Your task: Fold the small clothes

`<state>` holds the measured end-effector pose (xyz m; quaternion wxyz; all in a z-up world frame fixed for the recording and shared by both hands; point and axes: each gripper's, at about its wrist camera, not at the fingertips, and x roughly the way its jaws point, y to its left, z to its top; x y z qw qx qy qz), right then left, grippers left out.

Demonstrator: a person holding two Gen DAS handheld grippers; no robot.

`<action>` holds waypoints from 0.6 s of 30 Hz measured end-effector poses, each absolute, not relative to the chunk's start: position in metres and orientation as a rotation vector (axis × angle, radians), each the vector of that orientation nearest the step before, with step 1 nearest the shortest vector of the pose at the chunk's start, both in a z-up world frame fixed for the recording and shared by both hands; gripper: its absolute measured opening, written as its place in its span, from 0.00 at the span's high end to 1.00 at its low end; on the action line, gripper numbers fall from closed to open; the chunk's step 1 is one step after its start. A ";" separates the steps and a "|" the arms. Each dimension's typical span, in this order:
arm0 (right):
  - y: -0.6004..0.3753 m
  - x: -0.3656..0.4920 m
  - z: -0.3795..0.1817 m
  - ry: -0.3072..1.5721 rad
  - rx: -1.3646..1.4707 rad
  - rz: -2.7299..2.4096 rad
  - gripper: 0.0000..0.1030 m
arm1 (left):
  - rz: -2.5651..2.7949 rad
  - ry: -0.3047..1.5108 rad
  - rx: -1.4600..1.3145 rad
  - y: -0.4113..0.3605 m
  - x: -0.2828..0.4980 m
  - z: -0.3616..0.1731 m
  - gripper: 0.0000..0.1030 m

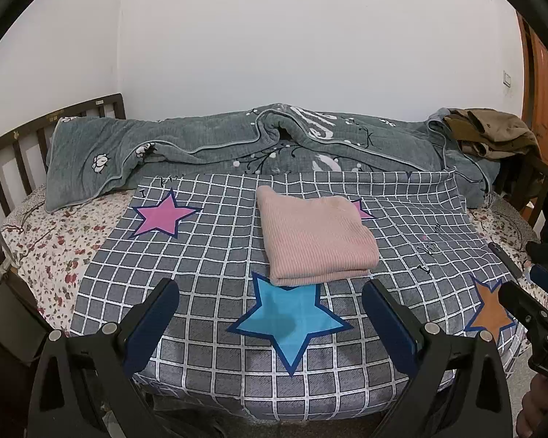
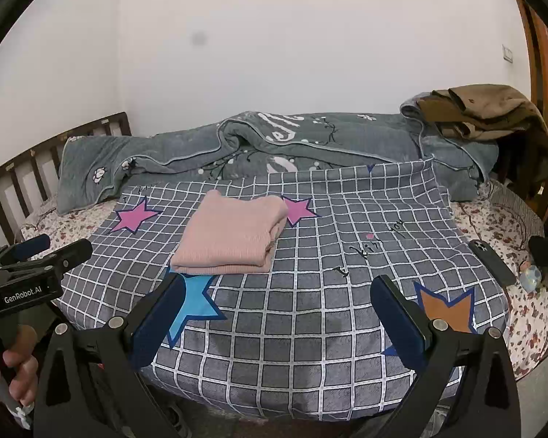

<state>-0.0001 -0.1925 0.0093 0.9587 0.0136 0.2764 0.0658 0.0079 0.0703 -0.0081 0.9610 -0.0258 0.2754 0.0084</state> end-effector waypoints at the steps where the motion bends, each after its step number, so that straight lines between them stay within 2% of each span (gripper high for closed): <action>1: -0.192 0.000 0.009 0.560 0.027 0.133 0.03 | 0.017 0.557 -0.052 0.071 0.007 -0.008 0.02; 18: -0.192 -0.002 0.009 0.553 0.031 0.133 0.03 | 0.017 0.556 -0.051 0.071 0.007 -0.007 0.02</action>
